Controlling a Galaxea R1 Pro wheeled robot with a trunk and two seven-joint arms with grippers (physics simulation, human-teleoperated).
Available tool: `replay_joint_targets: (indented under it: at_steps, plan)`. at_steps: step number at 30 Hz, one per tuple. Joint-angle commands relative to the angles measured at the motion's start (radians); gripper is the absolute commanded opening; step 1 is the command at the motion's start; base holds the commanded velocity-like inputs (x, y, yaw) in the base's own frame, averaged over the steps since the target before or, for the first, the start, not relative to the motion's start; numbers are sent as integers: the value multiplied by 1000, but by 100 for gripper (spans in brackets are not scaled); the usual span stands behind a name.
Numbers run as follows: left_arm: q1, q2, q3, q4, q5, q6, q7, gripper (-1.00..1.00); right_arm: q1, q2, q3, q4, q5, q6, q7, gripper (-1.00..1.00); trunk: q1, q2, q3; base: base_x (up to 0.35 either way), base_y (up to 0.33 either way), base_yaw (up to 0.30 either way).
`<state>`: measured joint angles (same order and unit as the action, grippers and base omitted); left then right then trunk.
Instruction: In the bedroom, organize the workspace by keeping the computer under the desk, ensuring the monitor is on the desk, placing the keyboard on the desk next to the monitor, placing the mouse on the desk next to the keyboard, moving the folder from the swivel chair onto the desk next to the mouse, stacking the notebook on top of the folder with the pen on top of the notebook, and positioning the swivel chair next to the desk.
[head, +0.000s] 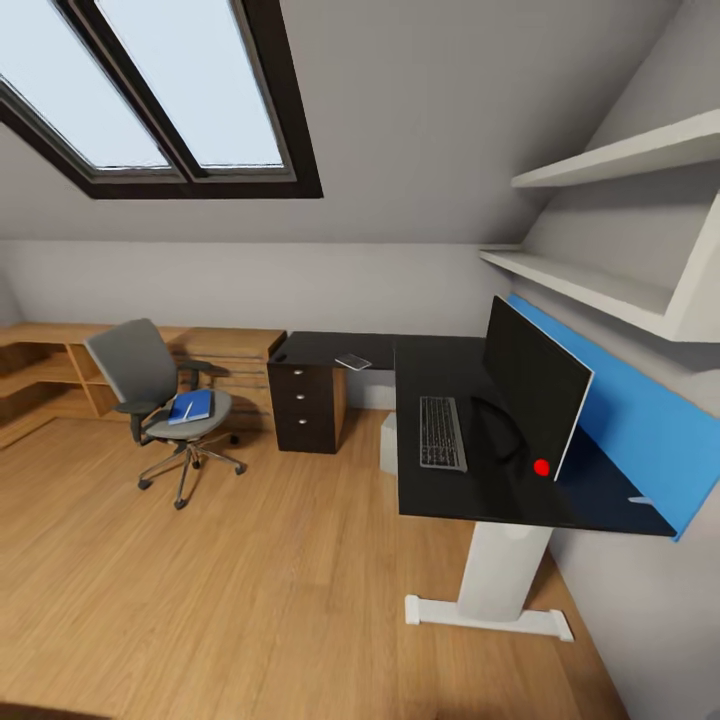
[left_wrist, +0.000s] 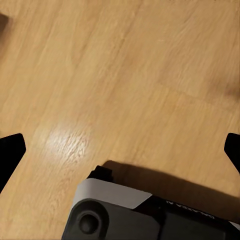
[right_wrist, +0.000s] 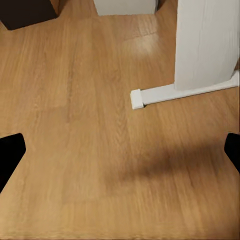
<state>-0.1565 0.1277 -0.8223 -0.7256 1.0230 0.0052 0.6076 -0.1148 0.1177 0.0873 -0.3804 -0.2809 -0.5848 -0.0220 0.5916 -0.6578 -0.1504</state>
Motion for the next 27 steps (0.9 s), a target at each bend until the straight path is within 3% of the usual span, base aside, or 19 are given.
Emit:
replay_joint_targets:
  at_steps: [1, 6, 16, 21, 27]
  plan:
    - [-1, 1, -6, -2, 4, 0, 8, 100, -1, -1, 8, 21, -10, -4, -2, 100, -4, 6, 2, 0, 0, 0]
    - [-1, 1, -9, -3, 5, -2, 7, 100, -1, -1, 5, 117, -11, -9, -4, 100, -4, 6, 2, 0, 0, 0]
    - [-1, 1, -12, -3, 5, -4, 6, 100, -1, -4, 6, 154, -10, -6, -5, 100, -4, 6, 2, 123, 122, 0]
    - [-1, 0, -12, -3, 5, -4, 6, 100, 0, -46, 5, 283, -13, -5, -8, 100, -4, 6, 2, 235, 212, 0]
    - [-1, 0, -12, -3, 5, -4, 6, 100, 0, -50, 5, 295, -13, -4, -9, 100, -4, 6, 2, 243, 213, 0]
